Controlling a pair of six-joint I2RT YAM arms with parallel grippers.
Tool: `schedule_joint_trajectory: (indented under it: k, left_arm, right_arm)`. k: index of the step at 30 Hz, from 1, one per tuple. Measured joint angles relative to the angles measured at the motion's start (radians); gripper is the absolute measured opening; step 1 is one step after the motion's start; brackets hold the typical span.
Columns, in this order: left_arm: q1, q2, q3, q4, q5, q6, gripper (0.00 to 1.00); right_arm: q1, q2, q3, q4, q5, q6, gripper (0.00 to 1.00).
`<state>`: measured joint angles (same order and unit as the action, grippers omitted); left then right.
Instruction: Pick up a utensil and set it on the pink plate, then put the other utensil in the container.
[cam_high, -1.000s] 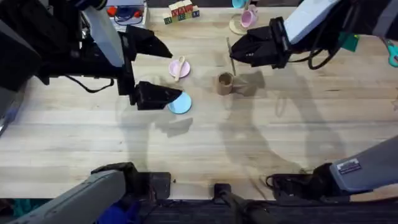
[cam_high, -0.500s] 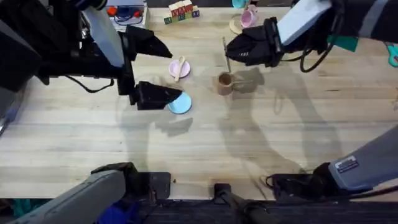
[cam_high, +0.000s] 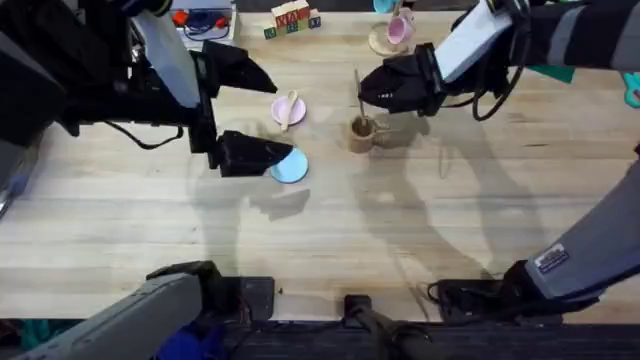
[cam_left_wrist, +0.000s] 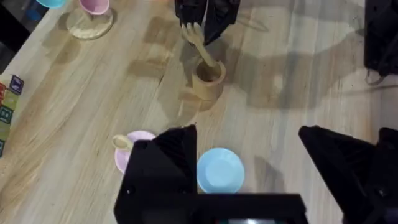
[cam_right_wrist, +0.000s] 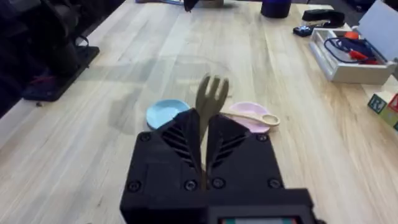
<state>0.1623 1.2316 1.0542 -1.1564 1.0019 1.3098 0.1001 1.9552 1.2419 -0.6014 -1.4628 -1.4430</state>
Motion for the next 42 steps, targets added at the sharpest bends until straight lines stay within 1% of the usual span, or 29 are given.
schedule_joint_trajectory:
  k: [10, 21, 35, 42]
  left_arm:
    - [0.0, 0.0, 0.0, 0.0, 0.0, 0.0, 0.993]
    - [0.0, 0.0, 0.0, 0.0, 0.0, 0.0, 0.993]
    - [0.0, 0.0, 0.0, 0.0, 0.0, 0.0, 0.993]
    - [0.0, 0.0, 0.0, 0.0, 0.0, 0.0, 0.993]
  right_arm:
    - [-0.015, 0.049, 0.0, 0.003, -0.004, -0.003, 0.032]
    - [-0.016, 0.064, 0.0, 0.002, -0.008, -0.014, 0.032]
    - [-0.016, 0.154, 0.0, 0.003, -0.009, -0.015, 0.032]
    - [-0.016, 0.179, 0.0, 0.003, -0.009, -0.015, 0.032]
